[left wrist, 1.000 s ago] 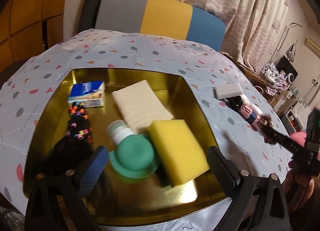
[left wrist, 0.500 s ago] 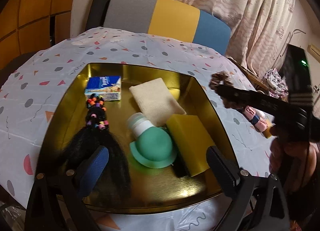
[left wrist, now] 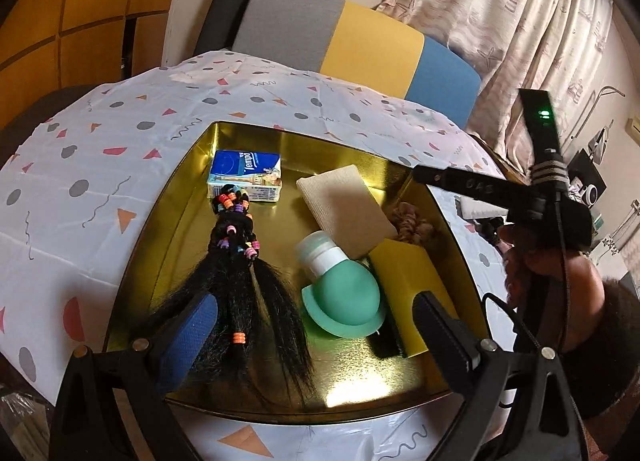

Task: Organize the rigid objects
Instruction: 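Carry the pink scrunchie into the gold tray with the right gripper and release it, then grasp the orange sponge block with the right gripper while the left gripper approaches the pink towel roll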

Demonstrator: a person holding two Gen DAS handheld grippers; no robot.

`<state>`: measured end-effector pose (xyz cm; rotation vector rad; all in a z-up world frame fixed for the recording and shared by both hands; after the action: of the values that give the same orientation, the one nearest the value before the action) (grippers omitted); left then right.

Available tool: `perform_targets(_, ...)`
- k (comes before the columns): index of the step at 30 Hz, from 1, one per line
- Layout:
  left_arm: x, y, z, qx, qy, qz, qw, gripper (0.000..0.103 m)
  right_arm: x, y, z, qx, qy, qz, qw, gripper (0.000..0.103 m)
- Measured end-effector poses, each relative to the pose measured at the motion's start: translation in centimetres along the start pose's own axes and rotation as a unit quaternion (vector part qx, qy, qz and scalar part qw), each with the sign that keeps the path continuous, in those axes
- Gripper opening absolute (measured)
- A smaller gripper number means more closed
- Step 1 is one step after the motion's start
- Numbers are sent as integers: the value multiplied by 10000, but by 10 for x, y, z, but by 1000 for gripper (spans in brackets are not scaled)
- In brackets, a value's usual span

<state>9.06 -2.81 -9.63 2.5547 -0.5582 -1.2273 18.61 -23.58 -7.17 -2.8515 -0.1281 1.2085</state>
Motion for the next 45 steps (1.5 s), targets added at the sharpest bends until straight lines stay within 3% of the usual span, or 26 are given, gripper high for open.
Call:
perform_targets(5,4,0,2,-141,-90,110,9998,99,-33,12,4,214,405,64,9989,67)
perform_targets(14,4,17,10,-63,-125,205,9997,99,-69,42,45,466,417,260,9977,69)
perform_targets(20,3,36,17,71,-239,535,9983,95,-75,71,82,706,110,357,9968,69)
perform_targets(28,5,64,29,391,-357,556,9970,95,-79,106,141,1380,-230,328,9896,69)
perform_targets(38,14,118,50,992,-614,699,9907,95,-104,137,187,1630,-119,600,9847,69)
perform_targets(45,24,154,66,1284,-872,824,9844,95,-119,179,212,2107,-68,777,9744,69)
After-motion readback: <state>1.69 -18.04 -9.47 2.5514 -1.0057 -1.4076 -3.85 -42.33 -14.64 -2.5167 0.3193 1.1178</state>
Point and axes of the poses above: each gripper's, at about its wrist camera, not at the fingertips, and x roughly the way its jaws point, y to its right, z to its underside, the point moved 7 cm from there along x, roughly the way its jaws point, and after that the axes turned 5 degrees about -x, right-handed, at the moved point
